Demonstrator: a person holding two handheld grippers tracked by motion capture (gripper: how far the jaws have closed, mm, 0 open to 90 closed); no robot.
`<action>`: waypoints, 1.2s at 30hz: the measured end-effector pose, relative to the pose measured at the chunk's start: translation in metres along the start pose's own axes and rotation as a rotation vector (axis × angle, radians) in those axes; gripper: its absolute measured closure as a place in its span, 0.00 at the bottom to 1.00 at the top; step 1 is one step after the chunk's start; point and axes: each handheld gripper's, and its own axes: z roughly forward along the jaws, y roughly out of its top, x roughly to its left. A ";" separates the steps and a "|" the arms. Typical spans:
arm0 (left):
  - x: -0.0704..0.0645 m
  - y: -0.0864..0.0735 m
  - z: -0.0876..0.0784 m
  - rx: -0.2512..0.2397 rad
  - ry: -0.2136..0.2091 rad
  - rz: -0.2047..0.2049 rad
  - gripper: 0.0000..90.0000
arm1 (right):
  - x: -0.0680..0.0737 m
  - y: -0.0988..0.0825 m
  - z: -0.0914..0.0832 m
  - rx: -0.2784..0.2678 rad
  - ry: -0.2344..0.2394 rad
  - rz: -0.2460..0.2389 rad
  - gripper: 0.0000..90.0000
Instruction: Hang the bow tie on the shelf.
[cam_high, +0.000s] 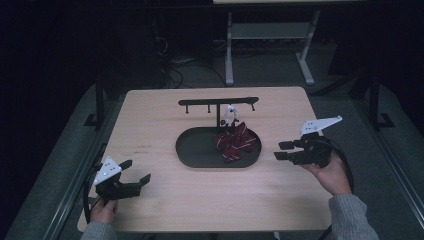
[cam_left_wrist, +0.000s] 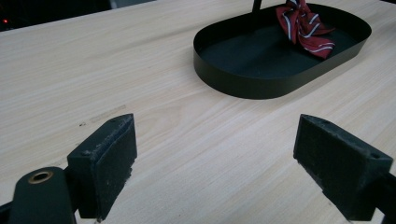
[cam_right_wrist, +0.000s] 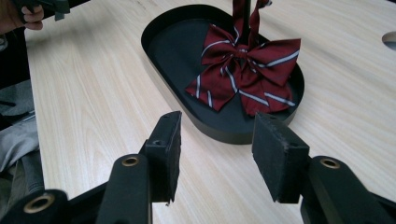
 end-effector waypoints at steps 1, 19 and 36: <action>0.000 0.000 0.000 -0.001 -0.001 -0.002 0.14 | 0.000 0.000 0.000 0.000 0.000 0.000 0.57; 0.000 -0.001 0.001 0.001 -0.001 -0.001 0.14 | 0.009 -0.029 -0.004 -0.014 0.005 0.025 0.57; 0.000 -0.001 0.000 0.003 0.000 0.003 0.14 | 0.019 -0.054 -0.001 -0.010 0.000 0.032 0.56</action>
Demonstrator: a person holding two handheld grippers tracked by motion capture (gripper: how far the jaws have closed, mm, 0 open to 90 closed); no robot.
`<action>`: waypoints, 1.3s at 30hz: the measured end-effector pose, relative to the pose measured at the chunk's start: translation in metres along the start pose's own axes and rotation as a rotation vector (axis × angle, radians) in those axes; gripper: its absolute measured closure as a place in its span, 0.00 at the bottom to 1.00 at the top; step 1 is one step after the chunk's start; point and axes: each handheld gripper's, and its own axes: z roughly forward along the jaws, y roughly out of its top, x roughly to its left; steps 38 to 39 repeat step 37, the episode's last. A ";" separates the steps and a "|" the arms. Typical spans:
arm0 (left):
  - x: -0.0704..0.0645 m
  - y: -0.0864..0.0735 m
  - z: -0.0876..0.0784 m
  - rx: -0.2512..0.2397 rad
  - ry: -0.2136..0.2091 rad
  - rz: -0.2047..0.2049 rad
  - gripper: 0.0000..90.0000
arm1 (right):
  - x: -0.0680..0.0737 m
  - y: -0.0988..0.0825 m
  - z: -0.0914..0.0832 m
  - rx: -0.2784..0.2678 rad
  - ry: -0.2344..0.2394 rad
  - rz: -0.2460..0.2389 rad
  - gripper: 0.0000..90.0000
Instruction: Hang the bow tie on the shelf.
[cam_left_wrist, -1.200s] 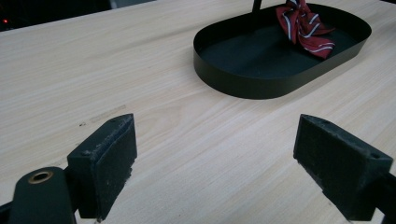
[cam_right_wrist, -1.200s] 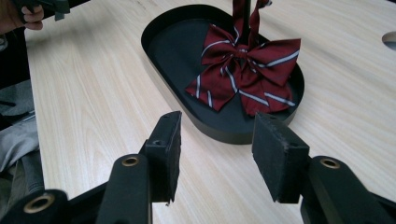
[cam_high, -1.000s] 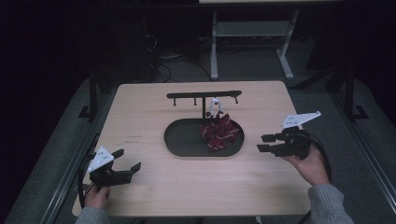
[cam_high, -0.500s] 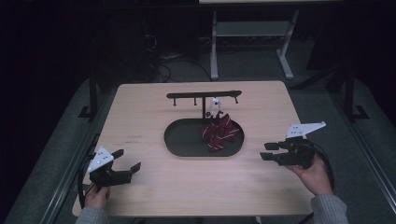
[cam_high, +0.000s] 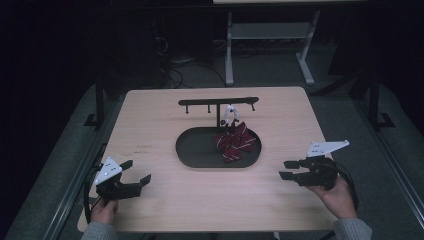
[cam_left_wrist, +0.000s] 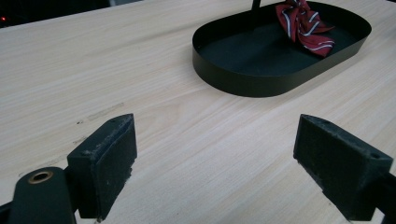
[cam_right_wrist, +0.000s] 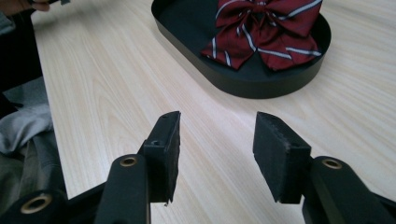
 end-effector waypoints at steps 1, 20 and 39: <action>0.000 0.000 0.000 -0.002 0.001 -0.003 0.14 | 0.001 -0.002 0.001 -0.003 0.006 0.004 0.56; -0.001 0.000 0.000 -0.001 -0.006 0.002 0.14 | 0.010 -0.034 0.004 -0.029 0.000 0.044 0.55; -0.002 0.000 0.000 -0.006 -0.009 0.010 0.14 | 0.019 -0.054 0.003 -0.074 -0.027 0.061 0.45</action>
